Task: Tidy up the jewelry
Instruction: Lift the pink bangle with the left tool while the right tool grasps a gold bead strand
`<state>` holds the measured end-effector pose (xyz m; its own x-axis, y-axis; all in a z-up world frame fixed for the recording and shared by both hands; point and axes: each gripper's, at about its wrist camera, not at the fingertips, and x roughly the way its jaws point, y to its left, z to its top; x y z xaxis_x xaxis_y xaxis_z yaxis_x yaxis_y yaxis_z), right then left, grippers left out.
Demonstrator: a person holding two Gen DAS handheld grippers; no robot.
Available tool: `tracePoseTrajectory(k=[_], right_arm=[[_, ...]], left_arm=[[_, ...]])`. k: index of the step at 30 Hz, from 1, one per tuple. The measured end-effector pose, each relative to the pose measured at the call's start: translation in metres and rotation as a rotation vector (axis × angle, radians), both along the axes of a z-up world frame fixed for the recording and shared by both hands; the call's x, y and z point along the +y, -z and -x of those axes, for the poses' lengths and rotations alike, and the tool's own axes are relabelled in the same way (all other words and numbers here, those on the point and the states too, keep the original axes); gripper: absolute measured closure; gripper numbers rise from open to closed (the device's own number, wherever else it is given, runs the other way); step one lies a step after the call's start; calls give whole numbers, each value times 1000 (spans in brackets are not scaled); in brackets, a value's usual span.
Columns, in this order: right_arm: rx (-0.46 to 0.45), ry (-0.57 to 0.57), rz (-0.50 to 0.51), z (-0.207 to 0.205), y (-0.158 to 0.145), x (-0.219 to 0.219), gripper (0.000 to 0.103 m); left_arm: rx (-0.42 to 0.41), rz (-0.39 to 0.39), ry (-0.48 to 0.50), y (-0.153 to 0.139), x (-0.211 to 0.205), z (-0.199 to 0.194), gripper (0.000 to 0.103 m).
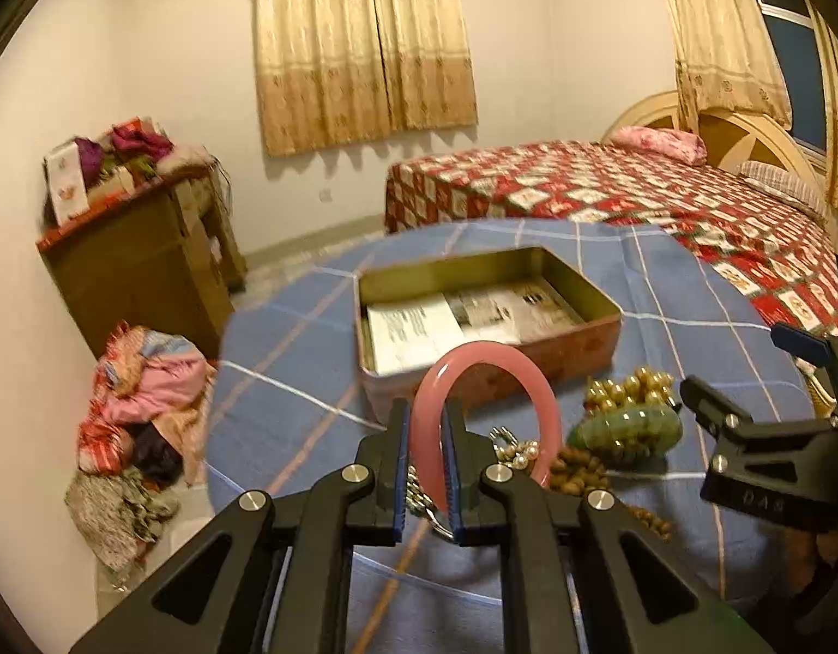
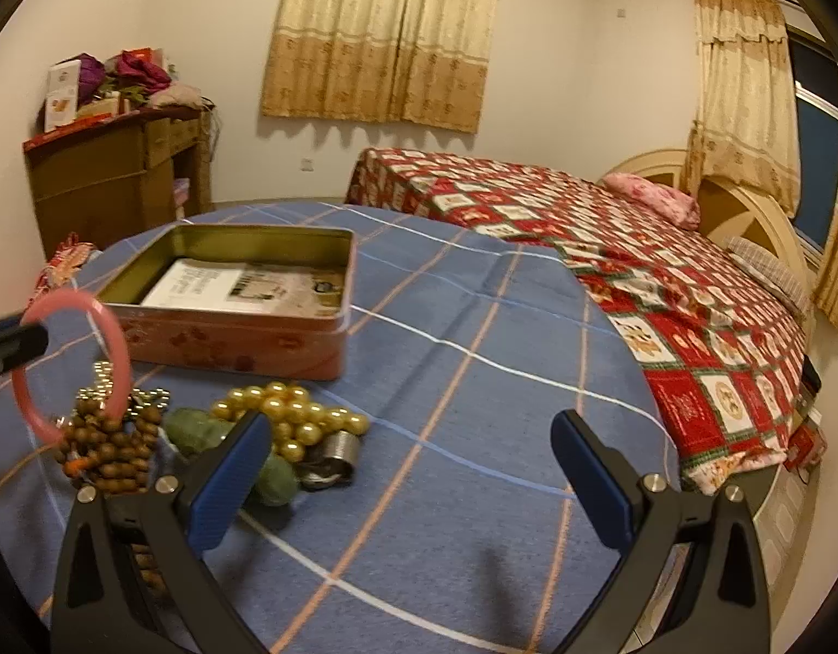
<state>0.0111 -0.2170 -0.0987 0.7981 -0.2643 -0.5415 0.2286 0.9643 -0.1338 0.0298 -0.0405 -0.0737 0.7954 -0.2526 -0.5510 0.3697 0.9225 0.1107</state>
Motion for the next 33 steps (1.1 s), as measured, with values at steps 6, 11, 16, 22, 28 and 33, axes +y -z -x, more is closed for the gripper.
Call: tracePoseTrajectory(k=[6, 11, 16, 22, 28, 33], right_arm=[[5, -38, -27, 0, 0, 0, 8], [21, -105, -69, -2, 1, 4, 19], [32, -179, -68, -2, 3, 18, 24], [39, -140, -136, -9, 3, 1, 32], [98, -180, -157, -33, 7, 6, 37], [171, -230, -184, -39, 21, 14, 63]], left_arm=[[-32, -6, -45, -6, 13, -1, 93], [-17, 8, -59, -5, 18, -5, 93], [6, 5, -71, 2, 18, -8, 93], [7, 12, -91, 2, 24, -10, 93], [12, 4, -71, 7, 18, -7, 93], [17, 5, -75, 8, 19, -8, 93]])
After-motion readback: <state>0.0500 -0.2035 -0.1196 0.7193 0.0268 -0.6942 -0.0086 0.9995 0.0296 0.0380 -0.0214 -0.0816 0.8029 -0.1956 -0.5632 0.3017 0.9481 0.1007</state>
